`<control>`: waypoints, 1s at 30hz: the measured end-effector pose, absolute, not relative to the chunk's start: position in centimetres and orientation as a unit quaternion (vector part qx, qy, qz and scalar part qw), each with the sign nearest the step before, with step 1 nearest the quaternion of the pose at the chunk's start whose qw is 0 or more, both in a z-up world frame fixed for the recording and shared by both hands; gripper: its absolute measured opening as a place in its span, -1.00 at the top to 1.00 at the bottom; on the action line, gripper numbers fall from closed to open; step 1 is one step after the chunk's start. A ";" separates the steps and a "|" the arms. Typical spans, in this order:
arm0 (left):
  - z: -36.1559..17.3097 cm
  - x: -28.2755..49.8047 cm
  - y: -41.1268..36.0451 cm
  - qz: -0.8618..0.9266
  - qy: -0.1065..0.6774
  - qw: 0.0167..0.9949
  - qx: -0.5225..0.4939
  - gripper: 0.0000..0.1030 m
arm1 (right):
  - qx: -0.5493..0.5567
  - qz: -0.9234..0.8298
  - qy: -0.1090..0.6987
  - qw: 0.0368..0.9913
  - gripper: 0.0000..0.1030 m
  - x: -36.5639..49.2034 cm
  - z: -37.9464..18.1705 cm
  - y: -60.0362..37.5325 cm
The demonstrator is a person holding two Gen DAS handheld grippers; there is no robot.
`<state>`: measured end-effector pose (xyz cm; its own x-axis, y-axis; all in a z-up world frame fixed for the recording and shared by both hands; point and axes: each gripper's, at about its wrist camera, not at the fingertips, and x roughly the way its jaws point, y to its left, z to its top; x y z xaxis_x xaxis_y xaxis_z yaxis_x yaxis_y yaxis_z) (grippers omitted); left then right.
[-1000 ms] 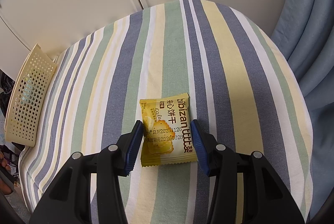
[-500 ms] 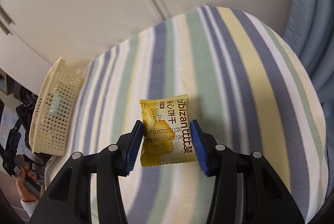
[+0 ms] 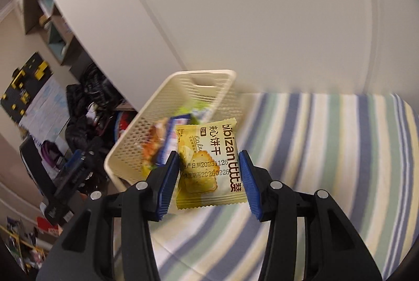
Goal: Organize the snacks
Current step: 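Carry the second yellow biscuit pack with the right gripper into the basket and release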
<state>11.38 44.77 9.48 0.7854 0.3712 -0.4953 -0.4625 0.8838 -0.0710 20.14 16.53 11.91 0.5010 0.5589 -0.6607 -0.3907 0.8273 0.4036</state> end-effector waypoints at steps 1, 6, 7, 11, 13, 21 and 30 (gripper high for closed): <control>9.6 11.3 44.9 0.224 0.240 0.940 -0.097 -0.94 | 0.094 0.284 0.415 0.859 0.08 20.1 12.3 17.6; 9.6 10.8 46.2 0.229 0.235 0.937 -0.118 -0.94 | 0.061 0.308 0.417 0.853 0.08 20.4 12.3 24.4; 9.6 10.8 46.3 0.230 0.234 0.937 -0.119 -0.94 | 0.057 0.311 0.421 0.850 0.07 20.5 12.1 25.5; 9.6 10.7 46.7 0.235 0.233 0.936 -0.124 -0.94 | 0.041 0.304 0.431 0.849 -0.03 21.4 10.8 28.9; 9.4 10.7 47.0 0.236 0.234 0.934 -0.128 -0.95 | 0.034 0.299 0.439 0.847 -0.24 21.8 10.0 29.9; 9.0 10.4 48.0 0.243 0.237 0.929 -0.146 -0.95 | 0.042 0.280 0.447 0.849 -0.32 21.1 8.9 28.7; 9.4 10.4 47.3 0.250 0.231 0.932 -0.129 -0.95 | -0.023 0.238 0.419 0.876 -0.85 17.7 9.8 26.8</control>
